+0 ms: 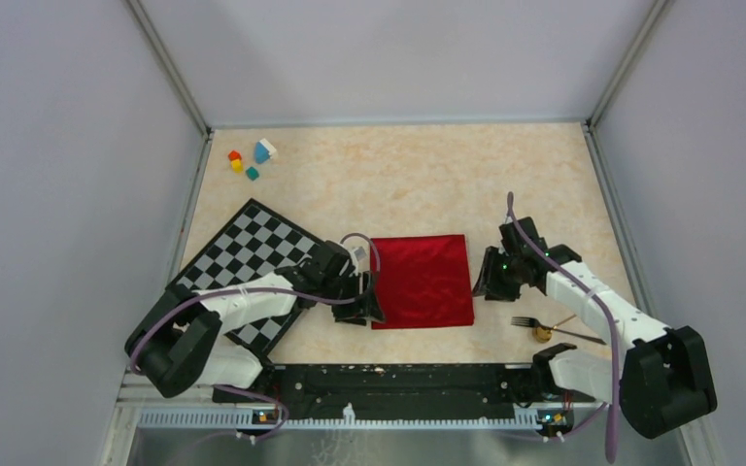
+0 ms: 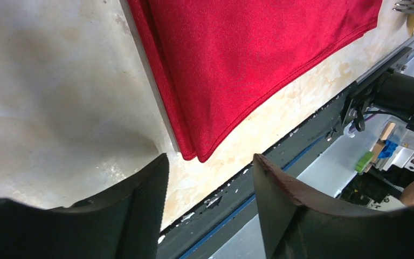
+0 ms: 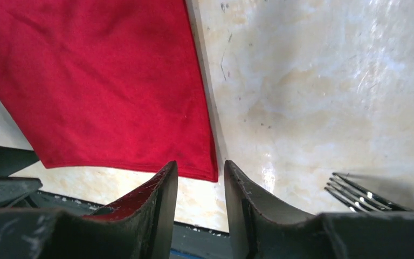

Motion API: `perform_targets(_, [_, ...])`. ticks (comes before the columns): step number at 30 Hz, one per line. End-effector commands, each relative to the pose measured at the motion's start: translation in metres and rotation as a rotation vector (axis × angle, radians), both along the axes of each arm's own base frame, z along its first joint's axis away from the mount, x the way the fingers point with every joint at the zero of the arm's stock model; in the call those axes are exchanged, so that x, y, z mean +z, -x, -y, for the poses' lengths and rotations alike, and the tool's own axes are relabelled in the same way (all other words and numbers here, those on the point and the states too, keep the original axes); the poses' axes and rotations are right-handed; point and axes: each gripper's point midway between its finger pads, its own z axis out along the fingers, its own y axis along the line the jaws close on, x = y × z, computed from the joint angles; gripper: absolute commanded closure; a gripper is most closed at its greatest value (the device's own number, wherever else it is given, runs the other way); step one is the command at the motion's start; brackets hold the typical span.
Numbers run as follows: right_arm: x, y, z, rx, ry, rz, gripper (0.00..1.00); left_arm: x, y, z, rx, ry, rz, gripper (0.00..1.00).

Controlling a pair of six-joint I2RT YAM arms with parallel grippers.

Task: Fold the napkin into a case and place the utensils inside
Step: Pick up the top corner of the square-folded napkin from the center of the board.

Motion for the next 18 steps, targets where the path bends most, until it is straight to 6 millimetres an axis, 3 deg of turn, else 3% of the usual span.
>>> perform_targets(1, [-0.009,0.015,-0.010,-0.041,-0.084,-0.054,0.64,-0.002,-0.008,0.003,0.036,0.005,0.029,0.41])
perform_targets(8, [-0.017,0.021,-0.014,-0.026,-0.121,-0.047,0.65,-0.024,-0.005,-0.002,0.023,-0.046,-0.001,0.63])
perform_targets(13, [-0.023,0.023,-0.020,-0.011,-0.147,-0.064,0.71,-0.027,-0.004,-0.003,0.022,-0.050,-0.006,0.71])
perform_targets(18, [-0.026,0.027,-0.022,0.002,-0.153,-0.080,0.71,-0.028,-0.002,-0.004,0.022,-0.052,-0.012,0.74])
